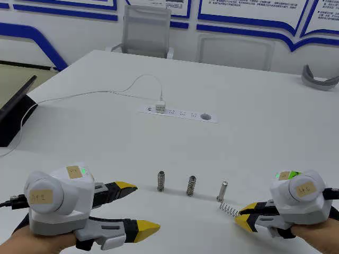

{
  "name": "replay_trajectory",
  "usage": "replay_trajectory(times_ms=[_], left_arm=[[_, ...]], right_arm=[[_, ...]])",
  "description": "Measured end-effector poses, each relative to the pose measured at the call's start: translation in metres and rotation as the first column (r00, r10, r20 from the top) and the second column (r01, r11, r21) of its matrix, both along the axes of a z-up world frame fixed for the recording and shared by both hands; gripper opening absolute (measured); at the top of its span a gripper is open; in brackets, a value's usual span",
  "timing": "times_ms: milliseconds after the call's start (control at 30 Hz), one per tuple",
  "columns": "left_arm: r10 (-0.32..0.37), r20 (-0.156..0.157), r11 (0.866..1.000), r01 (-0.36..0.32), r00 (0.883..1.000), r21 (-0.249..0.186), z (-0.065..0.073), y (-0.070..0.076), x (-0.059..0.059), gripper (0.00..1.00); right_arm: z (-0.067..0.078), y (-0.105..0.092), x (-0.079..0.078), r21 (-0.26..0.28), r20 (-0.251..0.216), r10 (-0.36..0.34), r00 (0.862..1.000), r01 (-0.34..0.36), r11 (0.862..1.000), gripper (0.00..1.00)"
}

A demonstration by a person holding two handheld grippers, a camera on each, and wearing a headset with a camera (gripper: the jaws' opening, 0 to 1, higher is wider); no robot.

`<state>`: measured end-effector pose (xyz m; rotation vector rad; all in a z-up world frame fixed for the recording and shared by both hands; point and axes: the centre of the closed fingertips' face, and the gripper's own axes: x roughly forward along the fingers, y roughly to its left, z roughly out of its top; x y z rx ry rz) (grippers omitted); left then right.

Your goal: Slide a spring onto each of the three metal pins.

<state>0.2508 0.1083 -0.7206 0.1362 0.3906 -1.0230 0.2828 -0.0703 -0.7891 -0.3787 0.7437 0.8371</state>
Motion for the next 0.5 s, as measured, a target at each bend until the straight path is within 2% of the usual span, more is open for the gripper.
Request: replay_trajectory(times_ms=[333,500], left_arm=[[-0.109,0.004,0.994,0.109,0.994,0.012,-0.001,-0.031,-0.005,0.57],[-0.158,0.015,0.987,0.158,0.987,0.019,0.0,-0.045,-0.006,0.55]], right_arm=[[0.03,0.019,-0.016,0.0,0.028,0.102,0.994,-0.102,0.995,0.11],[0.046,0.036,-0.025,0.0,0.047,0.176,0.983,-0.176,0.984,0.11]])
